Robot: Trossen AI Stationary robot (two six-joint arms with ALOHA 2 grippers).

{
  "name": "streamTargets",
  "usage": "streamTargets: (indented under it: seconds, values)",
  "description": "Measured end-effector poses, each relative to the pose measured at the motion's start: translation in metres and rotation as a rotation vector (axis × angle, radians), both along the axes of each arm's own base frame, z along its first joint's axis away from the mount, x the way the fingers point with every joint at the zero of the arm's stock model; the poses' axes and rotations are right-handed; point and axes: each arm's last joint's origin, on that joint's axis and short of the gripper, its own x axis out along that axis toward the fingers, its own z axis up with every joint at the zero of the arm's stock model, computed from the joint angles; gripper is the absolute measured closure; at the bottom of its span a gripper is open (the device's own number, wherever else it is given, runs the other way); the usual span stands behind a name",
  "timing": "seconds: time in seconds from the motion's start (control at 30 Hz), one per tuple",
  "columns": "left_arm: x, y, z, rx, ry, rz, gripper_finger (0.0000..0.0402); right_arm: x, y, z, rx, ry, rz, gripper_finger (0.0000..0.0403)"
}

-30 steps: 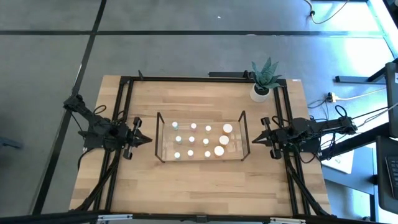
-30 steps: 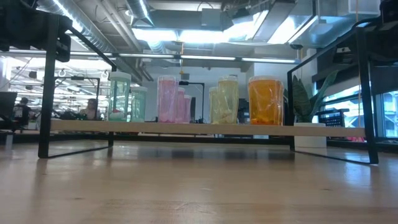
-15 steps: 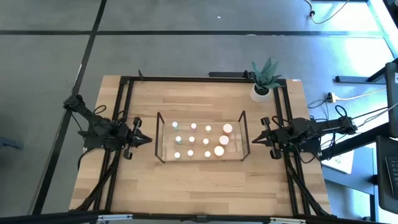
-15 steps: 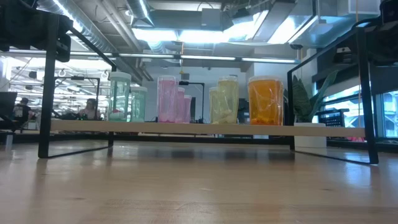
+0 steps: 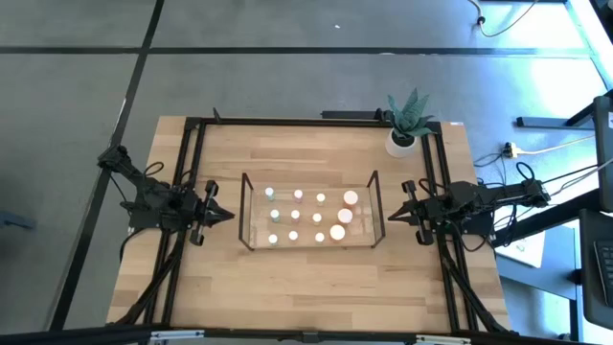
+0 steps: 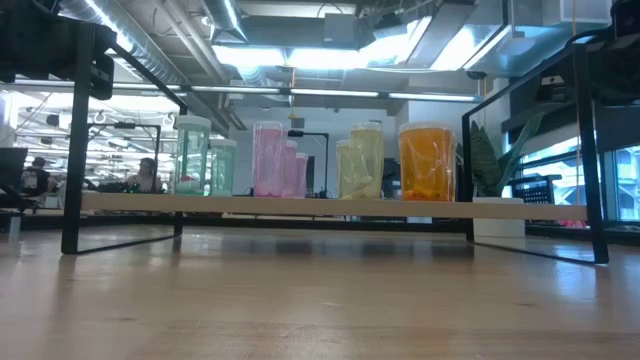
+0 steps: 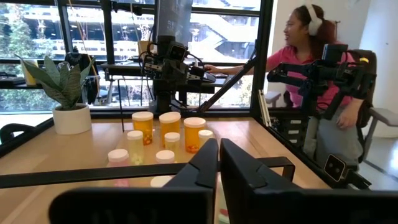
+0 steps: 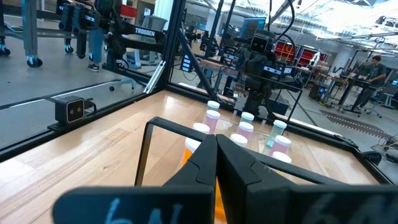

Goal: Pick and place medicine bottles onto shelf by color
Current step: Return to Home Position

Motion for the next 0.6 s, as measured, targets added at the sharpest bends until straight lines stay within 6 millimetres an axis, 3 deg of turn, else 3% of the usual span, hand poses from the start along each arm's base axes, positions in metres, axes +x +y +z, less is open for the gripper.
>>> streamTargets:
  seconds: [0.27, 0.6]
  values:
    - [0.0000, 0.0000, 0.0000, 0.000, 0.000, 0.000, 0.0400, 0.0000, 0.0000, 0.0000, 0.000, 0.000, 0.000, 0.0394]
    - [0.0000, 0.0000, 0.0000, 0.000, 0.000, 0.000, 0.0380, 0.0000, 0.0000, 0.0000, 0.000, 0.000, 0.000, 0.0394]
